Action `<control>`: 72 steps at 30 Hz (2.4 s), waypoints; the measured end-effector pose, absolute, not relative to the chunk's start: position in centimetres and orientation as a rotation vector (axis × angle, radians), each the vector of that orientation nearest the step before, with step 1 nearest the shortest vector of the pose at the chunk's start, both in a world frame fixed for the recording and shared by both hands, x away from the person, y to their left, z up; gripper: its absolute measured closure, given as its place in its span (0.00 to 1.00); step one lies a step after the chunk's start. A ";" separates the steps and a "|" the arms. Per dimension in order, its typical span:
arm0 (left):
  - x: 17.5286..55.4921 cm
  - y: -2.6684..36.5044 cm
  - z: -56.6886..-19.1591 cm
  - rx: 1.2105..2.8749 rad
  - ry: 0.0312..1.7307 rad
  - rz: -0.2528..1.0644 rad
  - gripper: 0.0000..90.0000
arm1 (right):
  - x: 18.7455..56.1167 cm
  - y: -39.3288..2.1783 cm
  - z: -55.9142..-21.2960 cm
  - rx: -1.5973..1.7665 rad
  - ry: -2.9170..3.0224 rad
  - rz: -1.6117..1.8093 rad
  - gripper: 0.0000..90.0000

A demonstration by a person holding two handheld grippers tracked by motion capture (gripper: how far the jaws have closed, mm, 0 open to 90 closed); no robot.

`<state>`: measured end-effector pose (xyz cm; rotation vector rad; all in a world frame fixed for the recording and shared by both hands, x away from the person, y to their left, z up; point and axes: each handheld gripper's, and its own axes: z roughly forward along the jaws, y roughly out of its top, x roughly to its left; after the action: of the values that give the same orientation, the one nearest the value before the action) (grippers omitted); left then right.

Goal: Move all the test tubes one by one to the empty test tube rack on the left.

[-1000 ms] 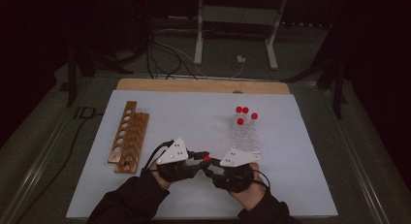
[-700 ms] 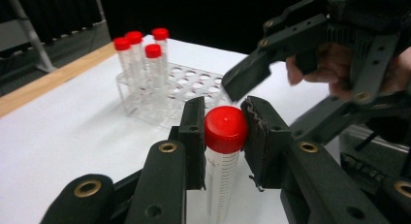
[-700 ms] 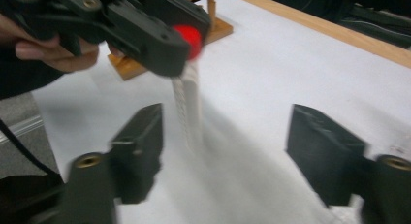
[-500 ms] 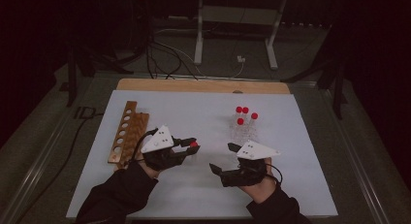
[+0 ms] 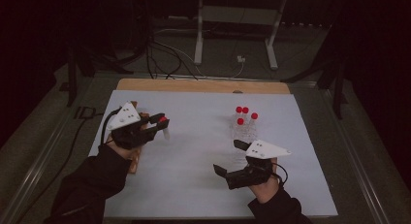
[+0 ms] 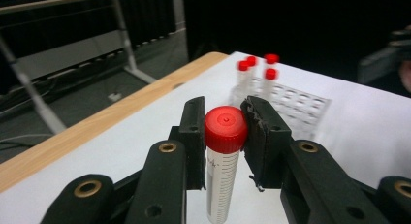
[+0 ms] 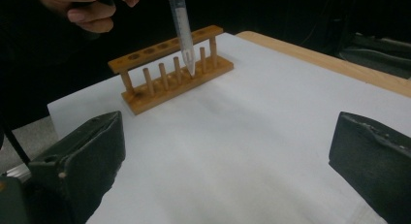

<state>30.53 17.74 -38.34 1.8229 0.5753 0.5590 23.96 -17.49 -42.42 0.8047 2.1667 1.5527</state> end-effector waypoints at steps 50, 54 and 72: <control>39.6 27.6 -39.7 1.615 1.024 0.843 0.80 | 23.9 -18.3 -42.4 0.781 2.159 1.568 0.00; 39.9 27.8 -40.7 1.619 1.049 0.839 0.80 | 23.9 -18.3 -42.4 0.780 2.160 1.568 0.00; 40.4 27.8 -44.6 1.669 1.106 0.787 0.80 | 23.8 -18.3 -42.5 0.786 2.155 1.577 0.00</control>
<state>40.43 27.79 -44.64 1.6686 1.1064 0.7868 23.84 -18.33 -42.46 0.7864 2.1548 1.5769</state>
